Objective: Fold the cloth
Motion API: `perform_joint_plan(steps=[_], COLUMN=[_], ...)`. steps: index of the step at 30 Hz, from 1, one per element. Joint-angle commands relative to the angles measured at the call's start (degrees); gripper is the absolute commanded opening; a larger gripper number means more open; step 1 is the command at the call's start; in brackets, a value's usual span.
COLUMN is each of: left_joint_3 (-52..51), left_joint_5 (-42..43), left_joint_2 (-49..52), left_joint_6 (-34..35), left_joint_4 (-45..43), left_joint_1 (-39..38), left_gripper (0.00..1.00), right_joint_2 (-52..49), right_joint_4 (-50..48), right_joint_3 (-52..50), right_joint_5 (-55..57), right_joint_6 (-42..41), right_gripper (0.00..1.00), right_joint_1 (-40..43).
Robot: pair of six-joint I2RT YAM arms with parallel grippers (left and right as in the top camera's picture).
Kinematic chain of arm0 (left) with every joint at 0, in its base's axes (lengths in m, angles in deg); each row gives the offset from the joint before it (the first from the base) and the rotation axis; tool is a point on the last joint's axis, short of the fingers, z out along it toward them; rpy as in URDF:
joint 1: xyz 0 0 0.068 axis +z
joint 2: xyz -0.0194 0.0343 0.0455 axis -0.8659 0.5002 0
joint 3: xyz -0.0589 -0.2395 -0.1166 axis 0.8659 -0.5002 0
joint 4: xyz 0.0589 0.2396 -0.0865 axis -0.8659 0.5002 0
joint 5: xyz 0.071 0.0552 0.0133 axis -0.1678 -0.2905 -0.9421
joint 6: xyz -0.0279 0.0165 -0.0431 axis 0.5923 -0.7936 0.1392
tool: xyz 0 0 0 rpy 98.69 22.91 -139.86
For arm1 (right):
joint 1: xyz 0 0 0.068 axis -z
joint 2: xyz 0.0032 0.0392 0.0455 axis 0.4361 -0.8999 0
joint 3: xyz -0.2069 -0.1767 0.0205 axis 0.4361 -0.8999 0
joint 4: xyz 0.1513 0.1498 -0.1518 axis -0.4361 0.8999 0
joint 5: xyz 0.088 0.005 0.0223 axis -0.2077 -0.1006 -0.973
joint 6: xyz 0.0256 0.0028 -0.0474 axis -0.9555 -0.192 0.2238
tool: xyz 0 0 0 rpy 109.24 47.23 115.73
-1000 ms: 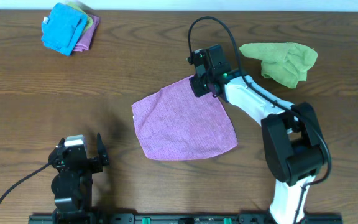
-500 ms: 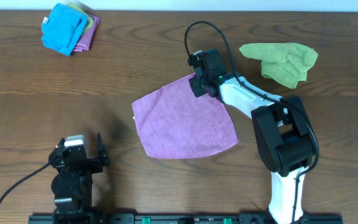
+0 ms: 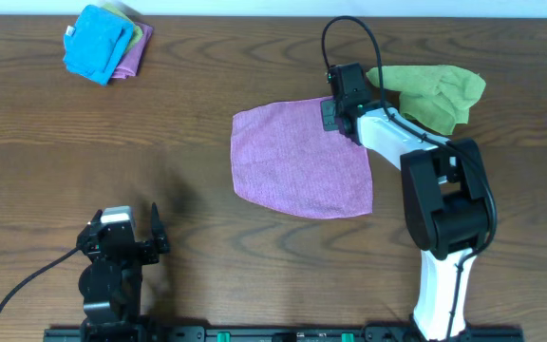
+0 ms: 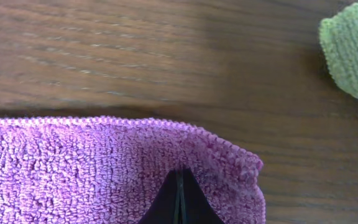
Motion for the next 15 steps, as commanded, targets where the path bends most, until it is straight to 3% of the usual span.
perform_joint_plan(steps=[1, 3, 4, 5, 11, 14, 15], left_joint_3=[-1.31, -1.31, -1.31, -1.31, -1.31, -1.31, -1.31], left_joint_5=[1.05, 1.03, 1.03, 1.01, 0.98, 1.20, 1.77], left_joint_2=[-0.31, -0.31, -0.31, -0.31, -0.31, -0.31, -0.31], left_joint_6=[2.86, 5.11, 6.03, 6.71, 7.41, 7.74, 8.61], left_joint_4=[0.22, 0.22, 0.22, 0.22, 0.20, -0.44, -0.42], left_joint_1=[-0.17, -0.17, -0.17, -0.17, -0.17, -0.17, -0.17], left_gripper=[0.95, 0.96, 0.95, 0.95, 0.95, 0.95, 0.95], right_joint_2=[-4.39, -3.85, -3.34, -2.75, 5.86, 12.04, 14.67], right_joint_4=[1.99, 3.08, 3.72, 4.24, 15.08, 22.77, 25.59], right_joint_3=[-1.66, -0.81, -0.13, 0.44, 6.16, 9.44, 10.60], right_joint_5=[0.15, -1.95, -3.96, -5.57, -12.70, -14.88, -15.37], right_joint_6=[-2.56, -2.58, -2.56, -2.56, -2.58, -2.56, -2.58], right_gripper=[0.01, 0.01, 0.08, 0.22, 0.60, 0.84, 0.86], right_joint_1=[0.90, 0.79, 0.66, 0.52, 0.46, 0.46, 0.46])
